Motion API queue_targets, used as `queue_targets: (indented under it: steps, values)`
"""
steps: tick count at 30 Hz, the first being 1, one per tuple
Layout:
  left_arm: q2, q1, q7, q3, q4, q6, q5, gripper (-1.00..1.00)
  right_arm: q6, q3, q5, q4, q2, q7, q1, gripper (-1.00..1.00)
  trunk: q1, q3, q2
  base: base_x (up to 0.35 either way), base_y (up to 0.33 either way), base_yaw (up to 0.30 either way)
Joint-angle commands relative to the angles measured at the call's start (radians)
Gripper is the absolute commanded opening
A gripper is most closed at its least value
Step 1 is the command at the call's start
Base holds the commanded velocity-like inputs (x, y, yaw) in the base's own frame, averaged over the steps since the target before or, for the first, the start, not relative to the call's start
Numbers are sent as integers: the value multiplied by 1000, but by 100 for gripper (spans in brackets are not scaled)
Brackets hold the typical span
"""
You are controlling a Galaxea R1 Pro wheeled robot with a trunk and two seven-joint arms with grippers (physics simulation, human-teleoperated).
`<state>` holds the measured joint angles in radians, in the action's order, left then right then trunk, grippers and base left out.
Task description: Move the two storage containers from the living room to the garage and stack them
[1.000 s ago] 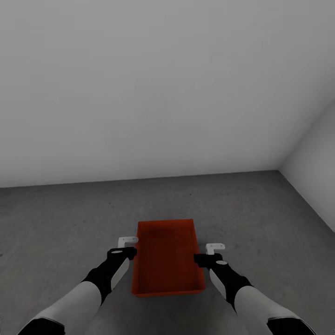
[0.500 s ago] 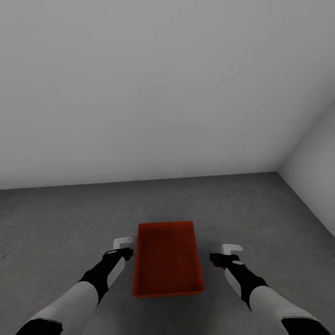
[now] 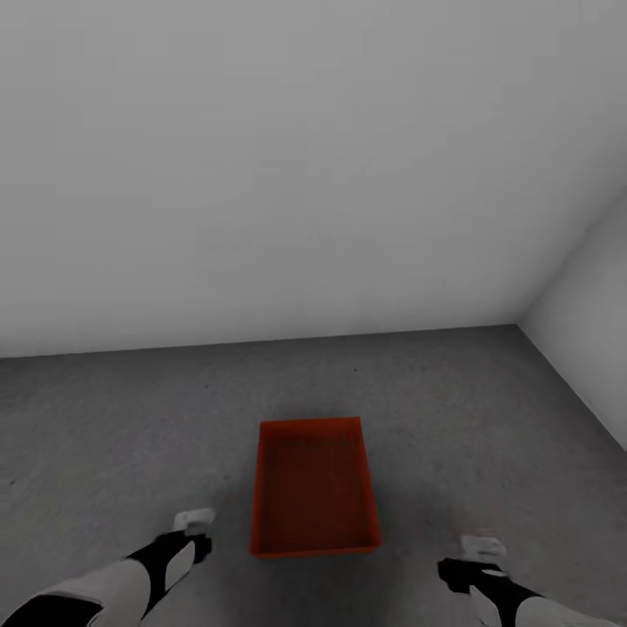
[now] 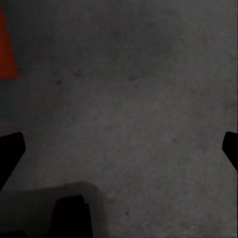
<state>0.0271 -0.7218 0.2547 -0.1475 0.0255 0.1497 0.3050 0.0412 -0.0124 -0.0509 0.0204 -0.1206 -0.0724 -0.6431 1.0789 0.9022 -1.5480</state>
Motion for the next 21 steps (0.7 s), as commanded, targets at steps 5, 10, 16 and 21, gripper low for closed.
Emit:
queue_targets:
  steps: [5, 10, 16, 21]
  values:
    - [10, 56, -56, -9, -21, -26, 11, 100, 54, 3, 3, 10, 2, 0, 162, 100, -19, -15, 35, 0, 0, 0]
    - [15, 122, -65, -8, -25, -33, 12, 100, 69, 3, 7, 12, 3, 1, 200, 100, -39, -31, 70, 0, 0, 0]
    - [18, 198, -66, -8, -25, -58, 12, 100, 69, 3, 8, 13, 4, 5, 250, 100, -62, -50, 112, 0, 0, 0]
    - [23, 219, -66, -8, -26, -71, 12, 100, 66, 3, 8, 13, 4, 6, 258, 100, -81, -65, 147, 0, 0, 0]
